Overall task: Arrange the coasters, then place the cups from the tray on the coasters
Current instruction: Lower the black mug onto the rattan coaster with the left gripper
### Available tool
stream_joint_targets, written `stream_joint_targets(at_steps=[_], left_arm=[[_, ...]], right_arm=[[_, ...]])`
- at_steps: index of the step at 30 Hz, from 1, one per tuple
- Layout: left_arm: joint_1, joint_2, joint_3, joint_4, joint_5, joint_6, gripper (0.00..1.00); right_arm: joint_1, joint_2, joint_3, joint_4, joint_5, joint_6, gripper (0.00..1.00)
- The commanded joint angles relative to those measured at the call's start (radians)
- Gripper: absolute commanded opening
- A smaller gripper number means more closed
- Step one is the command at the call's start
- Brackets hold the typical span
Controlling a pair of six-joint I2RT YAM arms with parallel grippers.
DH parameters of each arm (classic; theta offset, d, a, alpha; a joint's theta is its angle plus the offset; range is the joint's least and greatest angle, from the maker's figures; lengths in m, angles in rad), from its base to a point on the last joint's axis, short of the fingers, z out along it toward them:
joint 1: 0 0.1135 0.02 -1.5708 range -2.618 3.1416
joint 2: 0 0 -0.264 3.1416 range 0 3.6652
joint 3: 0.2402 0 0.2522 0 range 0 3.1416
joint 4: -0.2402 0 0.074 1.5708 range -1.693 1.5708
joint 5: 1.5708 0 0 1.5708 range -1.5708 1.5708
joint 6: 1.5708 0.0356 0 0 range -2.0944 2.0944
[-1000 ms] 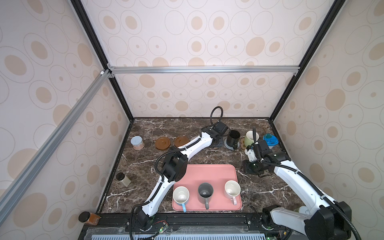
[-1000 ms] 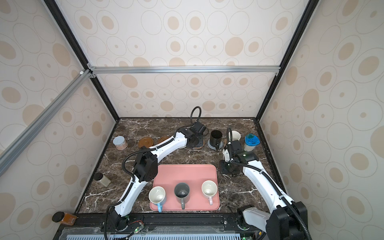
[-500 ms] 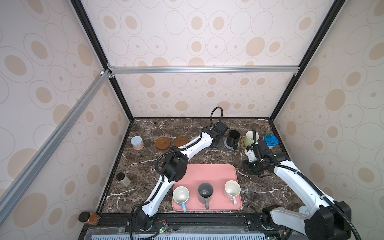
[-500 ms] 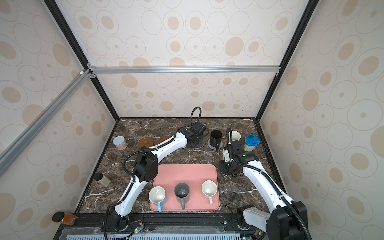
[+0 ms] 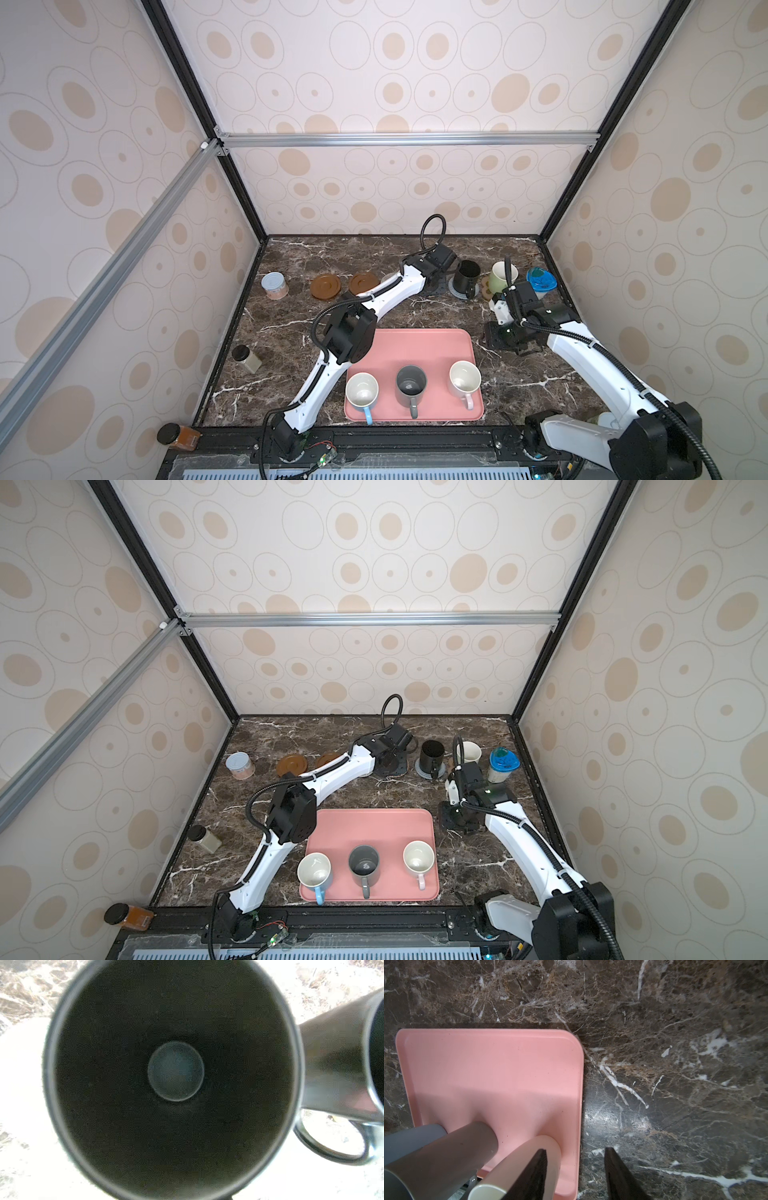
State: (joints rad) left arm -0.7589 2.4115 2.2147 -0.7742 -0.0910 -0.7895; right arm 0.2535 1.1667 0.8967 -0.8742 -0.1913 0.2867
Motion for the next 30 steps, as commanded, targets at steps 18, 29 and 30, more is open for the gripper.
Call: stream_joint_targets(at_steps=[18,29,30], left_arm=[[-0.005,-0.012,0.004,0.035,-0.026,-0.025,0.35],[-0.024,-0.045,-0.024,0.065,-0.005,-0.032,0.38],[-0.025,-0.047,-0.027,0.065,-0.005,-0.033,0.38]], right_arm=[[0.005,-0.015,-0.001,-0.024,-0.001,0.001,0.49],[0.005,-0.038,-0.003,-0.037,0.008,0.011,0.49],[0.005,-0.04,-0.005,-0.038,0.007,0.011,0.49]])
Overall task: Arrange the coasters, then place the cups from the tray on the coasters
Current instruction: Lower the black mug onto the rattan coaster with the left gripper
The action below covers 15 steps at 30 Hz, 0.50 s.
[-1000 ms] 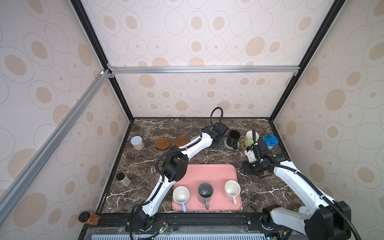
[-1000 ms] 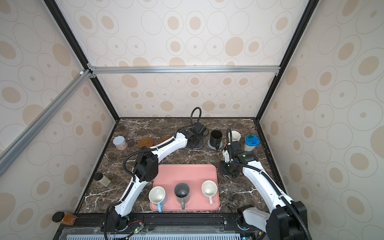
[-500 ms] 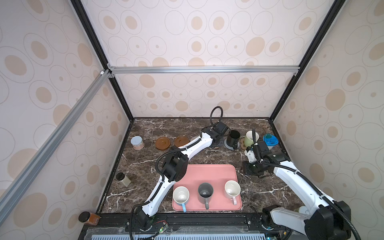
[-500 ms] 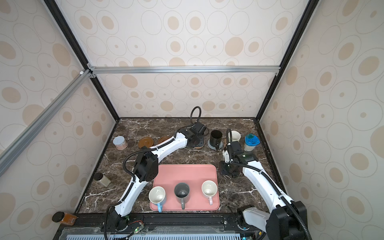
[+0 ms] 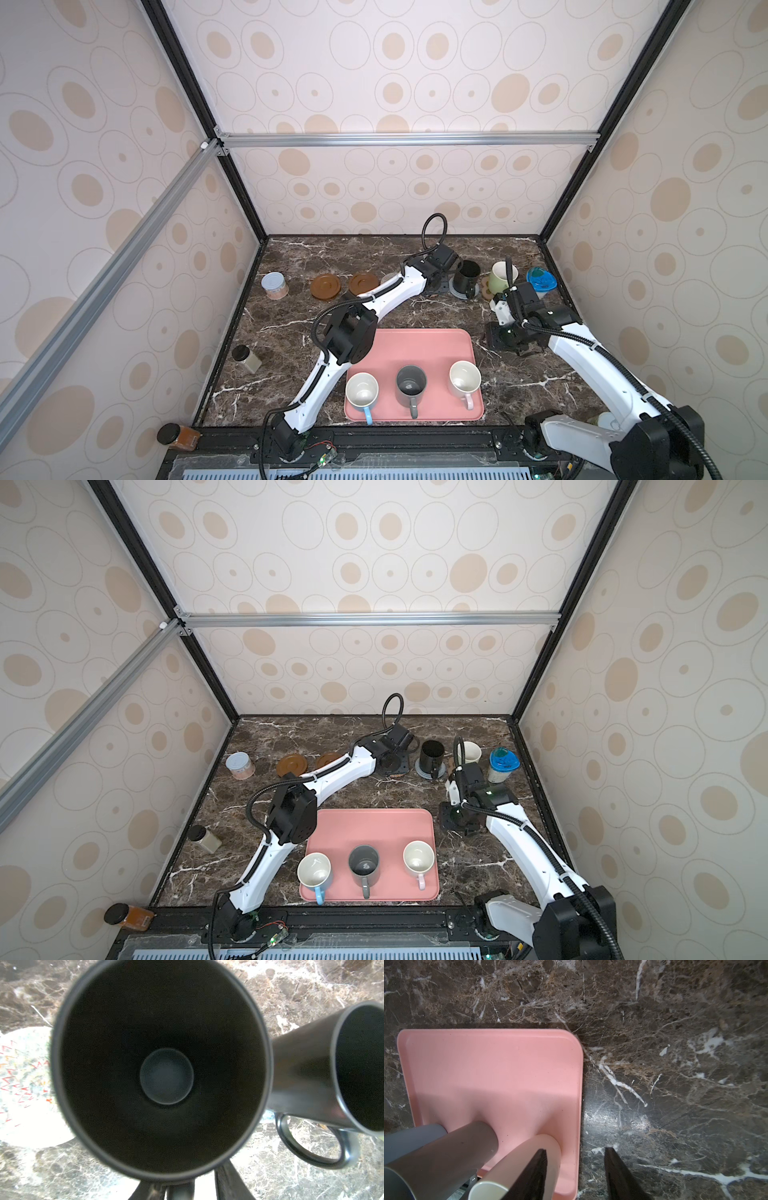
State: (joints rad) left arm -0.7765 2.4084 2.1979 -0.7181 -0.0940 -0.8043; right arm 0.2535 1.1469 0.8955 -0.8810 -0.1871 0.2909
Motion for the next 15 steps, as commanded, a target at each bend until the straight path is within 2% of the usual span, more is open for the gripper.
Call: stream_joint_targets(at_steps=[1,10,15], left_arm=[[-0.009,-0.044,-0.01,0.009,-0.002,-0.019,0.38],[-0.012,-0.077,-0.05,0.026,-0.011,-0.022,0.39],[-0.017,-0.11,-0.076,0.031,-0.012,-0.019,0.43]], right_arm=[[0.005,-0.022,-0.003,-0.032,0.004,0.009,0.49],[0.005,-0.036,-0.004,-0.041,0.012,0.011,0.49],[0.006,-0.04,0.001,-0.045,0.027,0.006,0.49]])
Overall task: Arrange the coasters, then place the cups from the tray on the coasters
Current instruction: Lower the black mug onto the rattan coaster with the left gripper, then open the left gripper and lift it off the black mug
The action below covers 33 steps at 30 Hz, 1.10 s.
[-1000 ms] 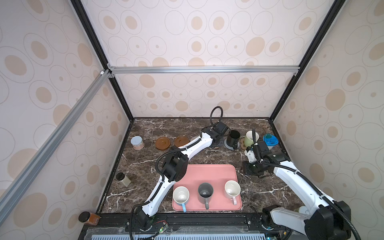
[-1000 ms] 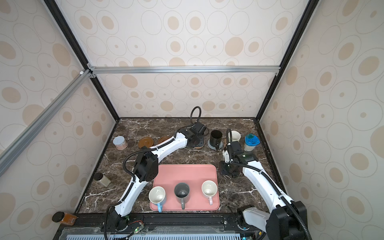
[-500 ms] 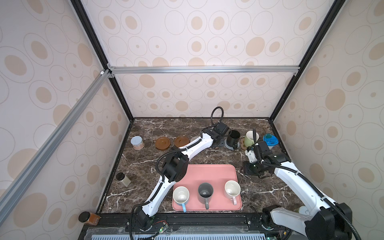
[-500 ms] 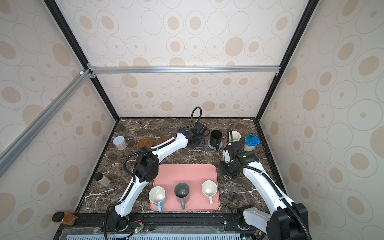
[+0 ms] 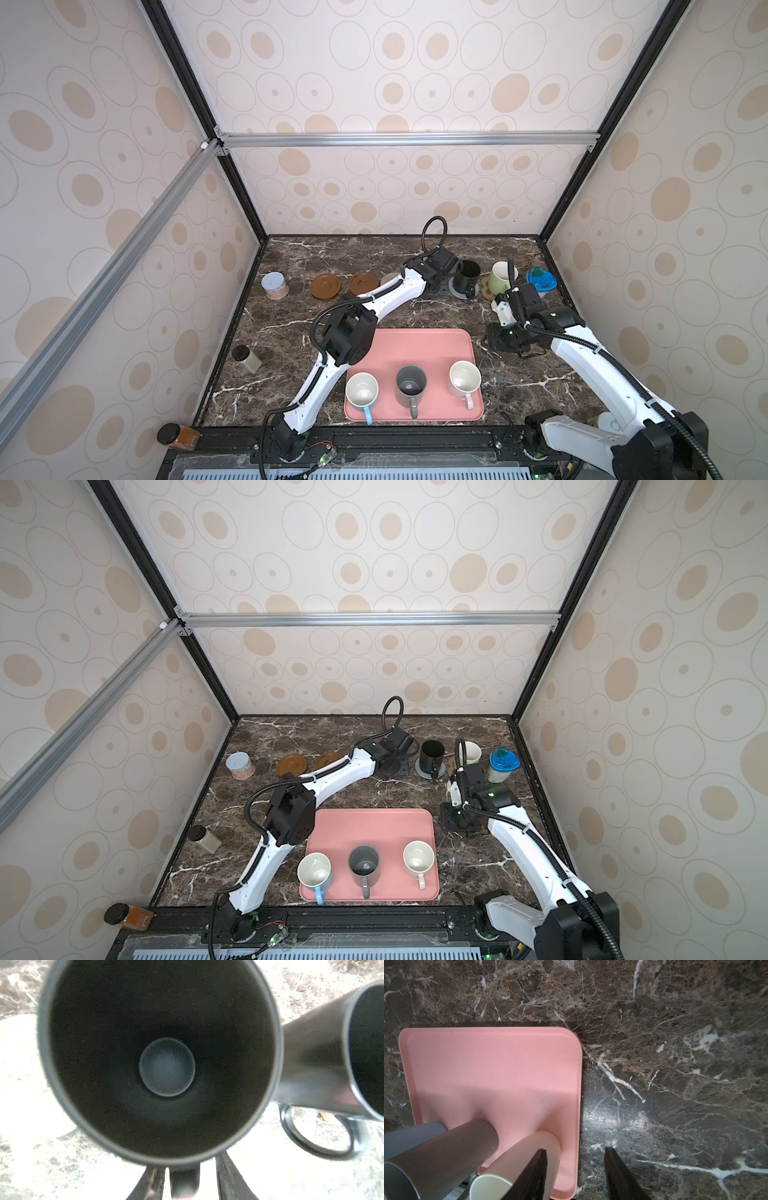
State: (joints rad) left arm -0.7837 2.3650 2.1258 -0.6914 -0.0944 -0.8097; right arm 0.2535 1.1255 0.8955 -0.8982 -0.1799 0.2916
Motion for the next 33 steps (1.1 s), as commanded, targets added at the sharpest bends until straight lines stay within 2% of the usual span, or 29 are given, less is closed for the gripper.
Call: stream_joint_targets(at_steps=[1,8,17,33], left_arm=[[-0.012,-0.075,-0.012,0.005,-0.013,-0.011,0.43],[-0.025,-0.179,-0.152,0.09,0.003,-0.011,0.47],[-0.036,-0.415,-0.436,0.214,-0.007,-0.009,0.49],[-0.037,-0.88,-0.831,0.187,-0.073,0.05,0.51]], right_arm=[[0.005,-0.017,0.006,-0.032,0.026,0.004,0.49],[0.006,-0.021,0.036,-0.067,0.044,0.003,0.49],[0.004,-0.017,0.06,-0.078,0.031,0.031,0.49],[0.005,0.014,0.089,-0.046,-0.005,0.11,0.49]])
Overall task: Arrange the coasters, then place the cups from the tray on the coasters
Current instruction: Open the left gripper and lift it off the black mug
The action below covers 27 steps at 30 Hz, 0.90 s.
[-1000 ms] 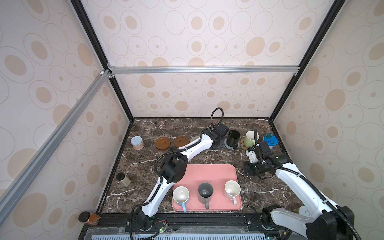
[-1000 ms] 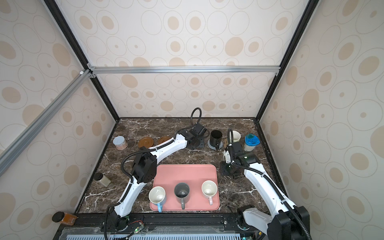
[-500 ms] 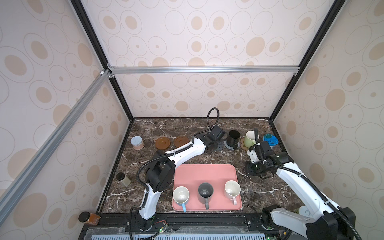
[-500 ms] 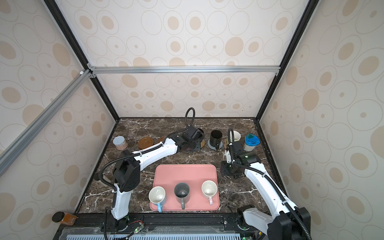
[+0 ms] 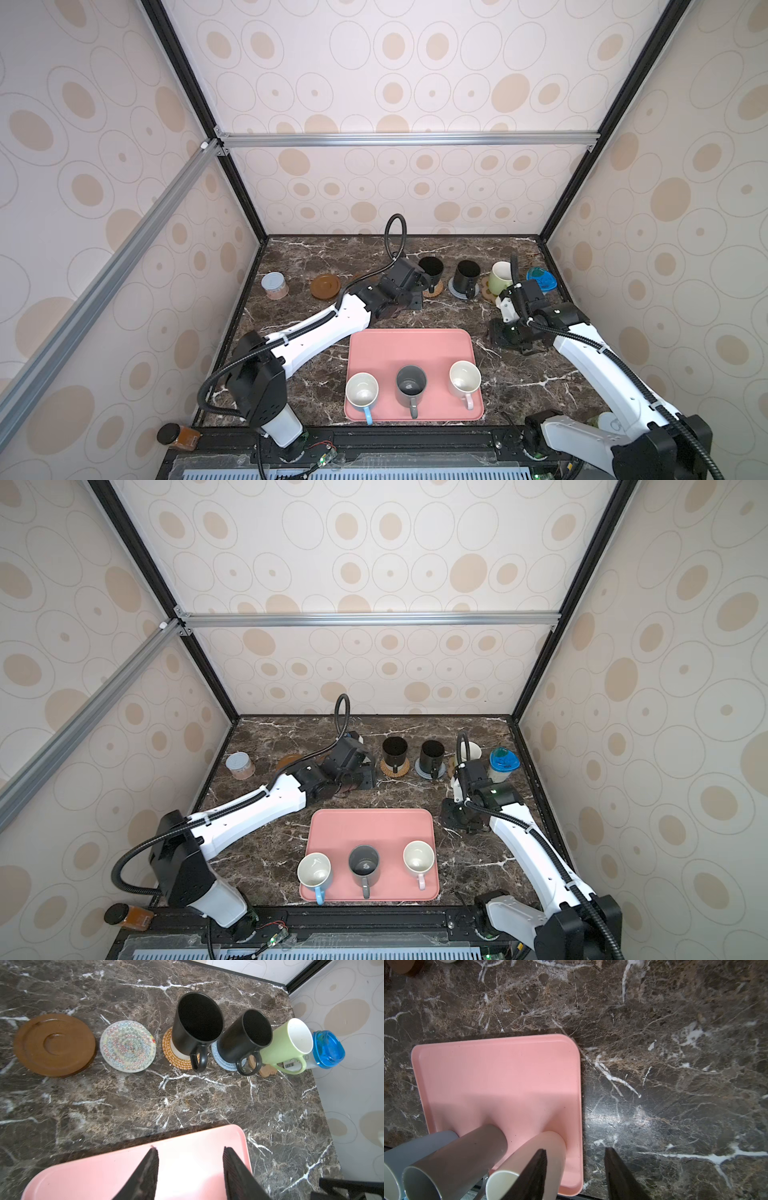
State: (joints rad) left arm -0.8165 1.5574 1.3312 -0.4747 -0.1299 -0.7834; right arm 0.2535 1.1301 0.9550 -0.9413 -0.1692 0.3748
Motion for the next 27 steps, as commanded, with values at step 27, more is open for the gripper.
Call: stream_joint_targets(at_steps=[27], left_arm=[[-0.087,-0.569,-0.306,-0.382,-0.042,-0.169,0.54]], right_arm=[[0.005,0.125,0.119,0.079,-0.045,0.066,0.49]])
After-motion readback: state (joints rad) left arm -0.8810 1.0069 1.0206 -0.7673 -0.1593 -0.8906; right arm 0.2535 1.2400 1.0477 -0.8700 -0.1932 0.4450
